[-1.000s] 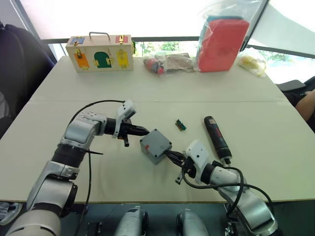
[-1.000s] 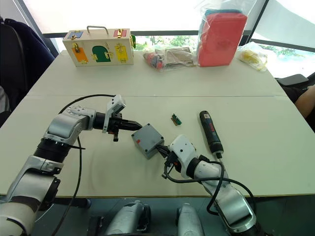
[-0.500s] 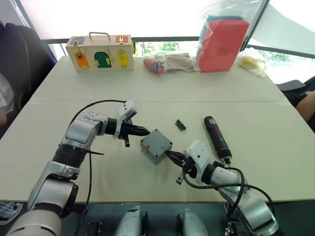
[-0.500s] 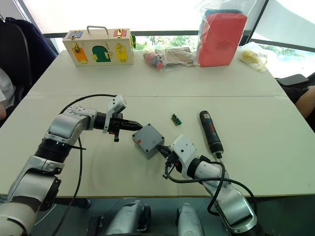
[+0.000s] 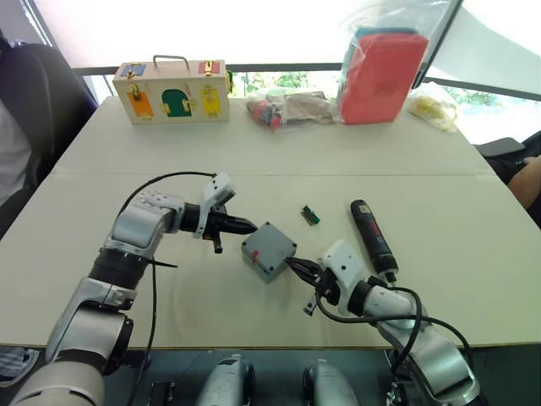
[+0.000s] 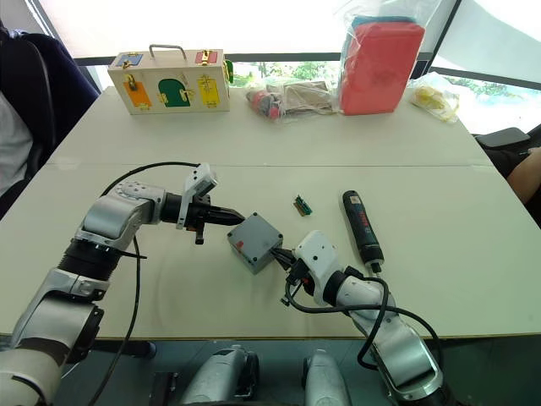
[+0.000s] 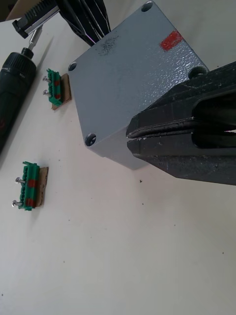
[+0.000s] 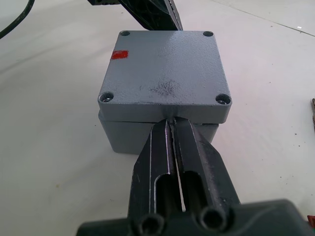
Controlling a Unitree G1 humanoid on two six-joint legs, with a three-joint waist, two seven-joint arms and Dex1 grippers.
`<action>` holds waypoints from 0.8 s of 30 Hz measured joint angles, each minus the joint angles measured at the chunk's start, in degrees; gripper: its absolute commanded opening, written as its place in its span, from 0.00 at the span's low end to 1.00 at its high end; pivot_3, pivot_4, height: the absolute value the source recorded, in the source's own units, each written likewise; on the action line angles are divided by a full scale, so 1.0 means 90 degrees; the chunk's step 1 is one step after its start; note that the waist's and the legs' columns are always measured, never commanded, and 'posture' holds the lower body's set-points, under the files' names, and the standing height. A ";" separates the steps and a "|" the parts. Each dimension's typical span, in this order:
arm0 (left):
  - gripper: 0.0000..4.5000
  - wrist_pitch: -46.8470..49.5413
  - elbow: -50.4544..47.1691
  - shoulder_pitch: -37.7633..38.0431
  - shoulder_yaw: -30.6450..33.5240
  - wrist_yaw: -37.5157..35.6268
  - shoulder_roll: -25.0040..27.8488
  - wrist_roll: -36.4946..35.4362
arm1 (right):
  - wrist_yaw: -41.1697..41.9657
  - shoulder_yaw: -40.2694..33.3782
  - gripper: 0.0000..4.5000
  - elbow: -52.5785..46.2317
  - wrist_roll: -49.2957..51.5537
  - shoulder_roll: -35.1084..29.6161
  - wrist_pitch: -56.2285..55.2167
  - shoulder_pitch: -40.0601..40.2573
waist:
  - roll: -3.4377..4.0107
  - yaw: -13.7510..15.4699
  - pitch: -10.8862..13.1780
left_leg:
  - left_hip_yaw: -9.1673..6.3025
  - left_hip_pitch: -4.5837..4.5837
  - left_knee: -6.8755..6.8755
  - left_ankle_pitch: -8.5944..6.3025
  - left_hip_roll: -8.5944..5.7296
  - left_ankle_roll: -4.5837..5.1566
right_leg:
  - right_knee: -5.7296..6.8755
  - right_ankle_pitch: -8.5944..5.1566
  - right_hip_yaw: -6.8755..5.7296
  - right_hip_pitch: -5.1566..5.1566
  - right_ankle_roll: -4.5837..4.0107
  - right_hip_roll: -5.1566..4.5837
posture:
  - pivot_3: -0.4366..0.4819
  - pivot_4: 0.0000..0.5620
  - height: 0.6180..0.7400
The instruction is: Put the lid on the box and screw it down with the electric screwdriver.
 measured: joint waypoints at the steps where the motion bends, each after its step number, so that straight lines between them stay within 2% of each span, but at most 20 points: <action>1: 0.00 0.0002 -0.0001 0.0000 0.0000 0.0003 0.0000 0.0001 | -0.0001 0.0001 0.01 0.0000 -0.0001 0.0006 0.0000 0.0000 | 0.0000 0.0000 0.0000 | 0.0000 0.0000 0.0000 0.0000 0.0000 0.0000 | 0.0000 0.0000 0.0000 0.0000 0.0000 0.0000 | 0.48 0.27 1.00; 24: 0.00 0.0041 -0.0172 0.0031 0.0002 0.0111 -0.0012 0.0136 | 0.0051 0.0117 0.01 0.0002 -0.0014 -0.0022 -0.0050 -0.0038 | 0.0000 0.0002 0.0000 | 0.0000 0.0000 0.0001 0.0001 0.0000 -0.0001 | 0.0001 0.0000 0.0000 0.0001 0.0000 0.0001 | 0.48 0.27 1.00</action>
